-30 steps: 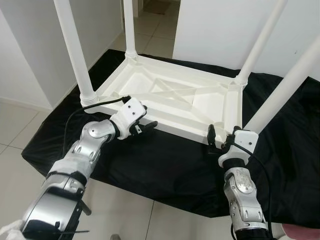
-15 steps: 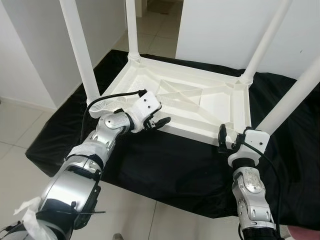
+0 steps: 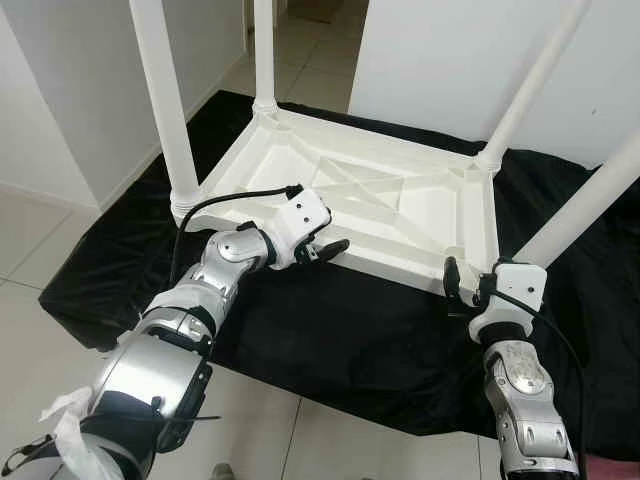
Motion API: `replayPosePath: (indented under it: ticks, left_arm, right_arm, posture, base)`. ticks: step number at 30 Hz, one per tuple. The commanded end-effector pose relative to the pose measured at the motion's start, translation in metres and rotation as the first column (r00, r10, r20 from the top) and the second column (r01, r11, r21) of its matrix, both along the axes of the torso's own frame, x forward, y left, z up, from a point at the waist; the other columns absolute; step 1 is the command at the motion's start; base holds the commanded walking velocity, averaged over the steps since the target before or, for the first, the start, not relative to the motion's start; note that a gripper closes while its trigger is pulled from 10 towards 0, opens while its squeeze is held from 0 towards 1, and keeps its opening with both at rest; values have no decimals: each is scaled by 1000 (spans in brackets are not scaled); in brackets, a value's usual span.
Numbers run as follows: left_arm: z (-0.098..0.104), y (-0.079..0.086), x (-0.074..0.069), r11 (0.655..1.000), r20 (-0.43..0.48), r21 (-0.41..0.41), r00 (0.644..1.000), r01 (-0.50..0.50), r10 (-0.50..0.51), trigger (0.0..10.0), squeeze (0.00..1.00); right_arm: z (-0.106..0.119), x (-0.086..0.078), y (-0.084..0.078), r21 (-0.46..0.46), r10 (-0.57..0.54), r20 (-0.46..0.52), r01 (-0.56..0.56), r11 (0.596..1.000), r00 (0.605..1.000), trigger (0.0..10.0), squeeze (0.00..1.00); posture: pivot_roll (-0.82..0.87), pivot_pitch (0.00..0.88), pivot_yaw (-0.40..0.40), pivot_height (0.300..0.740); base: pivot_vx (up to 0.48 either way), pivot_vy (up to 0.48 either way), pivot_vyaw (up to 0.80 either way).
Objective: Building children table
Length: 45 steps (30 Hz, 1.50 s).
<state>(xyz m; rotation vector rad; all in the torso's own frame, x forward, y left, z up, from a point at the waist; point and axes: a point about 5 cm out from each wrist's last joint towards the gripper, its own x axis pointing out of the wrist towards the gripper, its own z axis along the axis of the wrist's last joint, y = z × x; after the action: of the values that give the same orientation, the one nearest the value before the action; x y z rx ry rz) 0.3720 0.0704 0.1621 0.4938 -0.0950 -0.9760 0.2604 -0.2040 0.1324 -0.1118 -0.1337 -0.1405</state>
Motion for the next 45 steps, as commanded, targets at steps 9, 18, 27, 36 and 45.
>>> replayPosePath:
  ticks: [9, 18, 27, 36, 45]
  left_arm:
    - [3, 7, 4, 999, 33, -4, 998, -53, 53, 10000, 0]
    - [7, 10, 6, 999, 34, -5, 998, -49, 49, 10000, 0]
    - [-3, 19, 3, 997, -3, 68, 1000, -20, 20, 10000, 0]
    - [-29, 10, -9, 977, -66, 198, 996, 75, -63, 10000, 0]
    - [-21, 5, 1, 973, -66, 230, 998, 1, 14, 10000, 0]
  right_arm:
    - [9, 6, 4, 7, -13, 43, 13, 1000, 999, 10000, 0]
    - [8, 17, 28, 39, 54, 100, -58, 998, 994, 10000, 0]
    - [-3, 9, 37, 68, 47, 89, -53, 996, 995, 10000, 0]
    - [-4, 11, 39, 68, 36, 95, -43, 997, 995, 10000, 0]
    - [-2, 13, 45, 74, 37, 106, -45, 996, 994, 10000, 0]
  posture:
    - [-123, 0, -84, 740]
    - [-78, 0, -33, 740]
    - [-75, 1, -29, 740]
    - [-101, 4, -7, 740]
    - [-134, 0, 9, 740]
  base:
    - [0, 0, 0]
    - [0, 0, 0]
    - [0, 0, 0]
    - [0, 0, 0]
    - [0, 0, 0]
